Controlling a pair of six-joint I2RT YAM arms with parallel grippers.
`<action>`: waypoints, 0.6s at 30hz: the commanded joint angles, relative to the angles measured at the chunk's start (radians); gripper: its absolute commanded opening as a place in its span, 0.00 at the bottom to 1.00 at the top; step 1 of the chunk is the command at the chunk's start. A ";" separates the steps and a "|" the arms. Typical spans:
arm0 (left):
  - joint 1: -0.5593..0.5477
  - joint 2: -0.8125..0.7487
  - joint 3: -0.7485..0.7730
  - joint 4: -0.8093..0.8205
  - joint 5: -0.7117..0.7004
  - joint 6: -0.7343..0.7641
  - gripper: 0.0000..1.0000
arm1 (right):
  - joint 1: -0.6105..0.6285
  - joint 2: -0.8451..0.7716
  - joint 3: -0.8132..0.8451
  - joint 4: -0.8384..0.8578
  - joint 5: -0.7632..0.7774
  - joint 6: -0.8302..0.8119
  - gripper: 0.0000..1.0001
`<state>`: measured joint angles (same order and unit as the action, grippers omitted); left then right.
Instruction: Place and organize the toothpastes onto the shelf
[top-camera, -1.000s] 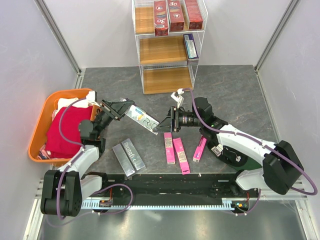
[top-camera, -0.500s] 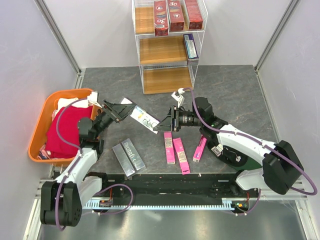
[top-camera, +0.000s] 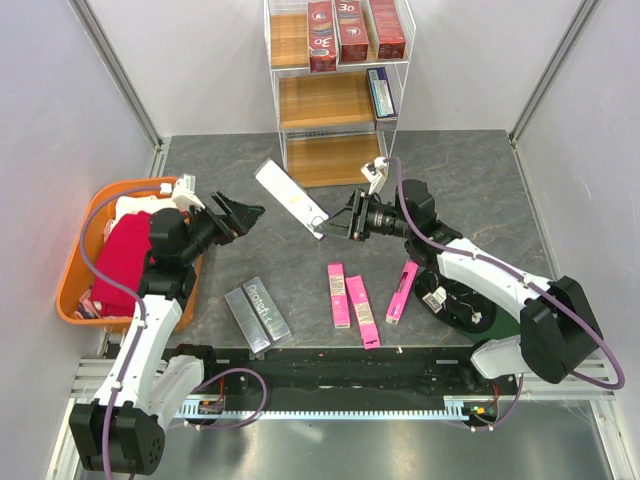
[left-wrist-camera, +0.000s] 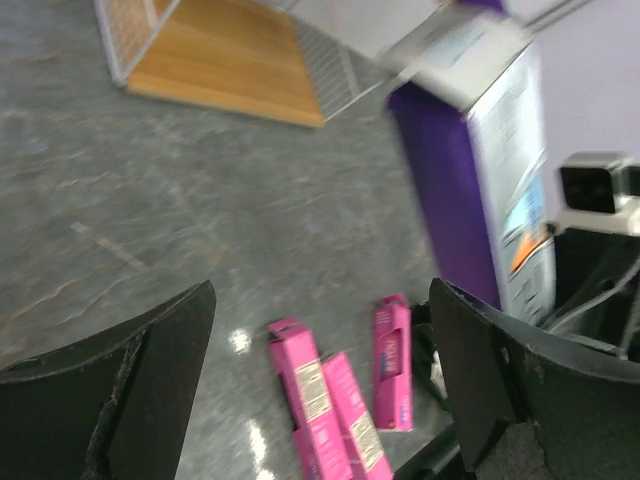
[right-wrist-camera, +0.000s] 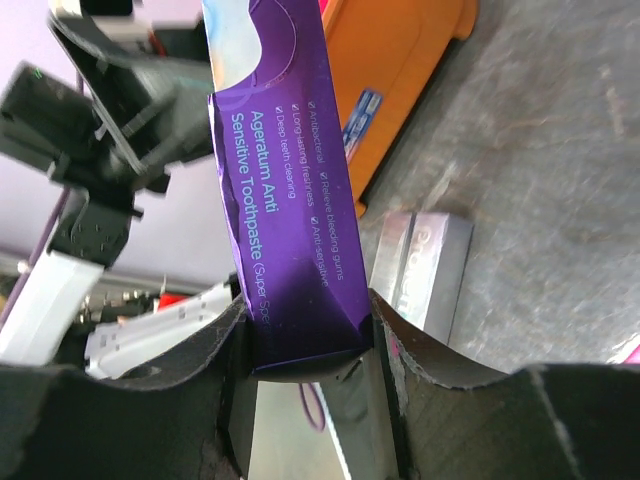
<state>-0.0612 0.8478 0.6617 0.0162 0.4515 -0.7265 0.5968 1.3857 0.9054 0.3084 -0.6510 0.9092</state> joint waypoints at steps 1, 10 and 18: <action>0.004 -0.001 0.032 -0.163 -0.111 0.130 0.95 | -0.058 0.024 0.078 0.145 0.059 0.048 0.23; 0.004 0.008 0.013 -0.159 -0.096 0.124 0.95 | -0.201 0.145 0.248 0.195 0.186 0.138 0.23; 0.004 -0.007 0.001 -0.156 -0.085 0.122 0.95 | -0.271 0.338 0.496 0.055 0.306 0.155 0.23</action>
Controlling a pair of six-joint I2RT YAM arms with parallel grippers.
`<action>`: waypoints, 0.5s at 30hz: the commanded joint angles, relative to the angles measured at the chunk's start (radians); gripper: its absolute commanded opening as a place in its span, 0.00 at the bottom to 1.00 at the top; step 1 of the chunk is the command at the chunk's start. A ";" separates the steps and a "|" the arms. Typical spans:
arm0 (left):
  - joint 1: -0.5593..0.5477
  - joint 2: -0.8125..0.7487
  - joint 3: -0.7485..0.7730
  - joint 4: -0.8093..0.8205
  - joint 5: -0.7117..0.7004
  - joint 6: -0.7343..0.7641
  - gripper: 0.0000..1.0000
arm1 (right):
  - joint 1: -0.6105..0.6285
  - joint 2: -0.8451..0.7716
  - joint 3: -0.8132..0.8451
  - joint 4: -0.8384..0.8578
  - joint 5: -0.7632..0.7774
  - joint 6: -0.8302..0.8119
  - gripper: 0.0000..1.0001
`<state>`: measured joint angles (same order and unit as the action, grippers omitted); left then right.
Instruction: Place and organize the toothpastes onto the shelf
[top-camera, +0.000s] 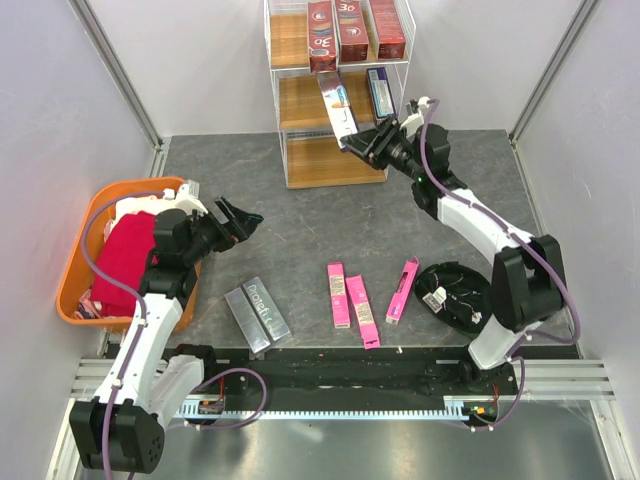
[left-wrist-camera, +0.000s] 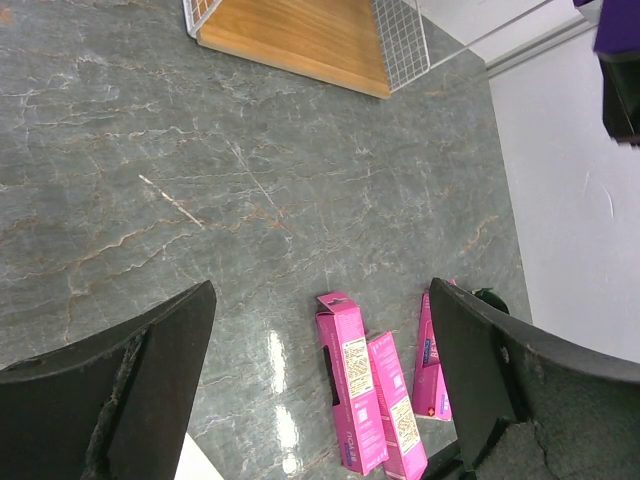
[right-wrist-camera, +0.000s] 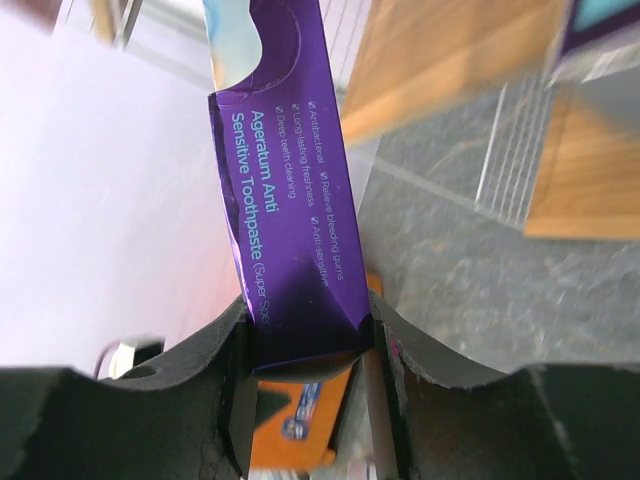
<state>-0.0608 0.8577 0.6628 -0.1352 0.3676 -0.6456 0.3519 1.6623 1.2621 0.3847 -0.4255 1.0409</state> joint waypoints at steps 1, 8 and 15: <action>0.004 -0.019 -0.002 -0.004 -0.002 0.041 0.95 | -0.033 0.080 0.161 -0.032 0.083 0.034 0.23; 0.004 -0.017 -0.006 -0.004 0.008 0.041 0.94 | -0.086 0.220 0.273 -0.059 0.077 0.119 0.23; 0.003 -0.020 -0.002 -0.007 0.017 0.050 0.94 | -0.131 0.316 0.411 -0.147 0.022 0.134 0.25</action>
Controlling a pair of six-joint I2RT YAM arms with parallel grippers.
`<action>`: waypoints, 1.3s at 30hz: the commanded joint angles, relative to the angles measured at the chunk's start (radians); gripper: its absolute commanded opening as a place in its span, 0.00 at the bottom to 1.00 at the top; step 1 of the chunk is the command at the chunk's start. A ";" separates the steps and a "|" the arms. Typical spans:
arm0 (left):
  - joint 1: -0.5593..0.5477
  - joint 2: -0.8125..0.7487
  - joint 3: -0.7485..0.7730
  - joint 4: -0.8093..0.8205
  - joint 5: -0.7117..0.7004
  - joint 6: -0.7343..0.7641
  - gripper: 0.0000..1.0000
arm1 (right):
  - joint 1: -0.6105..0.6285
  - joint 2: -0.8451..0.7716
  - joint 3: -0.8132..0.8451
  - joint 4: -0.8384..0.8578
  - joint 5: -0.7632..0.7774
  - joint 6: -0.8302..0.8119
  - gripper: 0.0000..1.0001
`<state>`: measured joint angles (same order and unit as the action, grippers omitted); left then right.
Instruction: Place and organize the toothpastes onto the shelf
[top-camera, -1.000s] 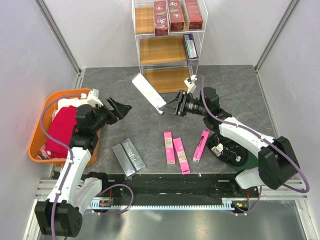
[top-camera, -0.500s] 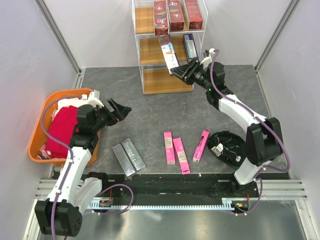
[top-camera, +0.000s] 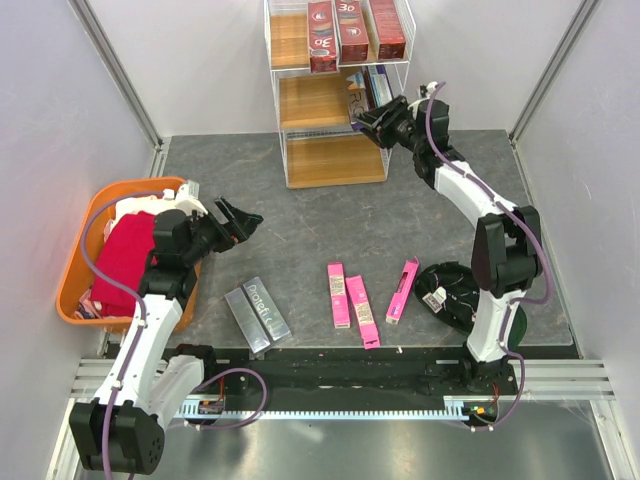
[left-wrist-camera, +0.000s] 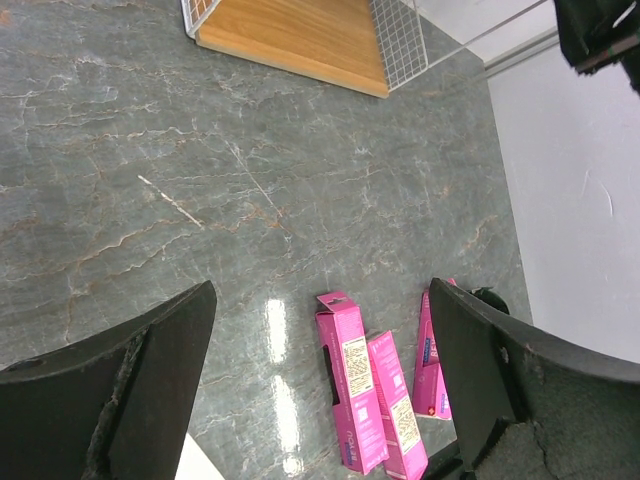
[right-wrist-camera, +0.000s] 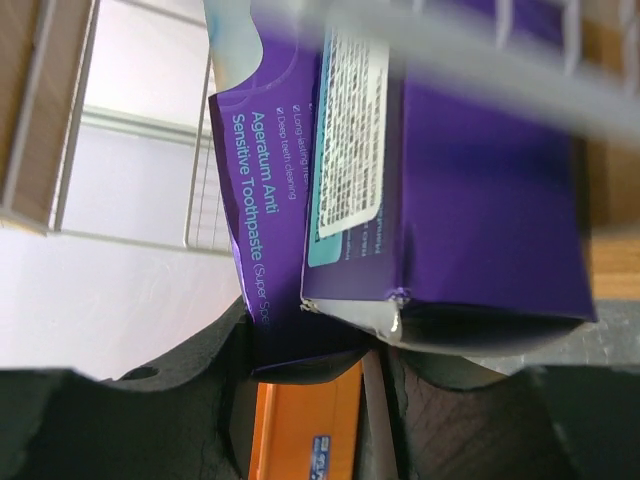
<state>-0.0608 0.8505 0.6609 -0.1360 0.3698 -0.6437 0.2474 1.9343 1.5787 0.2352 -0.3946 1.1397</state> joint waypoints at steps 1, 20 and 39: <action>0.004 -0.013 0.002 -0.007 0.015 0.049 0.94 | -0.030 0.049 0.093 0.010 -0.009 0.046 0.25; 0.004 -0.033 0.006 -0.011 0.044 0.049 0.94 | -0.040 0.049 0.049 0.030 -0.043 0.100 0.83; 0.003 -0.013 -0.006 -0.010 0.070 0.053 0.94 | -0.042 -0.288 -0.267 -0.034 -0.072 -0.043 0.98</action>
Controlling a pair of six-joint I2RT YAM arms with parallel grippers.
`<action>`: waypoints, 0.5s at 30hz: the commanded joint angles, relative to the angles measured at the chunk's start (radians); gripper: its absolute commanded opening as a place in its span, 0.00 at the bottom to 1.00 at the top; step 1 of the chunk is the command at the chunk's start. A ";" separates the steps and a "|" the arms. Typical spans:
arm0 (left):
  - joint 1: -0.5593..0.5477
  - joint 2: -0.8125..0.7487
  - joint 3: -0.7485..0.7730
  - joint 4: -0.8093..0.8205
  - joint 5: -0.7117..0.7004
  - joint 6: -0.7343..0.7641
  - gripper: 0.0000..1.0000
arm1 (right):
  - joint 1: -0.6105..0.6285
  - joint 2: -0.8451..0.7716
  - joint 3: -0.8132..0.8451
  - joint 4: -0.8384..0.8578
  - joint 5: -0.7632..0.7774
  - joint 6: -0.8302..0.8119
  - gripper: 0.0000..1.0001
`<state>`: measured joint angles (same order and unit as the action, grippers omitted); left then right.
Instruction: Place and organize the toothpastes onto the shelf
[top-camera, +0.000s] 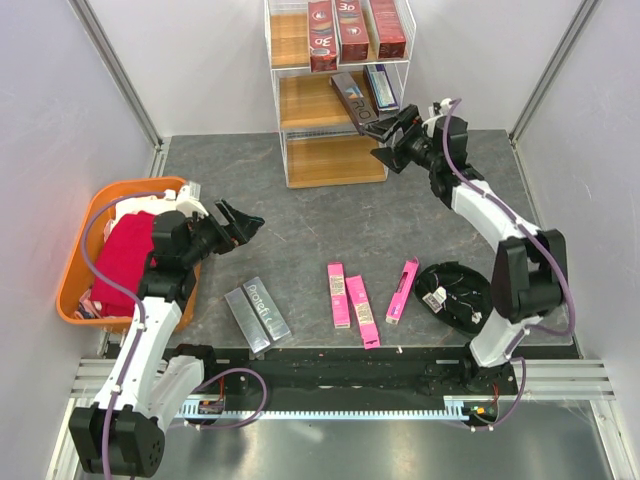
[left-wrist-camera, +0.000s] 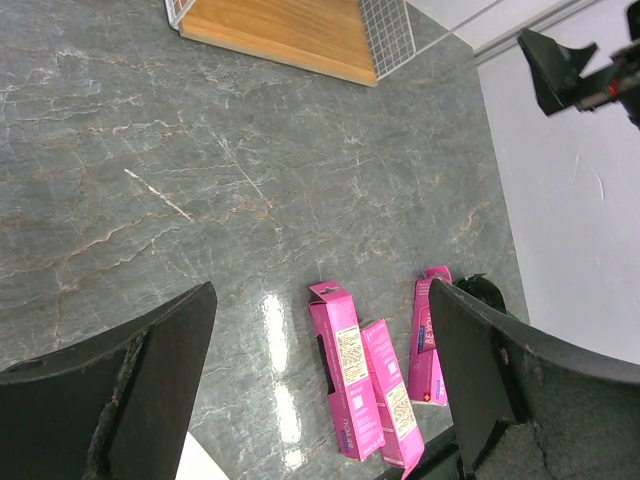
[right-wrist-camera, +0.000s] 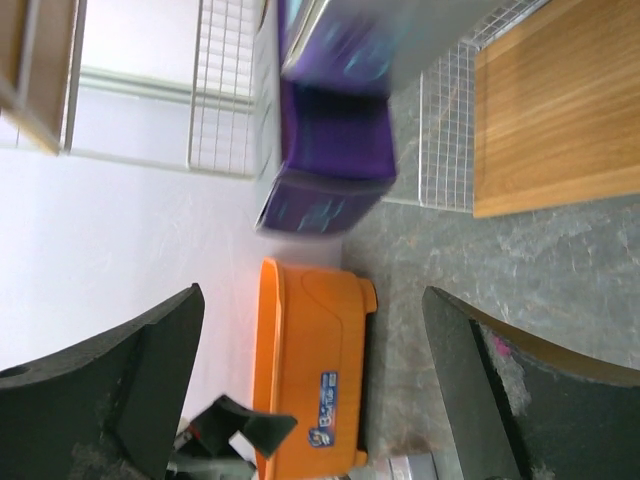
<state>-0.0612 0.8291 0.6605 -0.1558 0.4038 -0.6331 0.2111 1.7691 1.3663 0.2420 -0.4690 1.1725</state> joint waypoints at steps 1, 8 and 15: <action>0.001 0.013 -0.002 0.012 0.043 0.042 0.94 | -0.004 -0.138 -0.074 -0.068 0.006 -0.103 0.98; -0.029 0.077 0.007 0.038 0.073 0.032 0.94 | -0.004 -0.246 -0.179 -0.112 0.010 -0.148 0.98; -0.159 0.180 0.042 0.039 0.006 0.036 0.94 | 0.005 -0.326 -0.239 -0.239 0.032 -0.266 0.98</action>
<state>-0.1547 0.9581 0.6605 -0.1463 0.4446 -0.6327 0.2111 1.5162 1.1511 0.0830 -0.4625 1.0035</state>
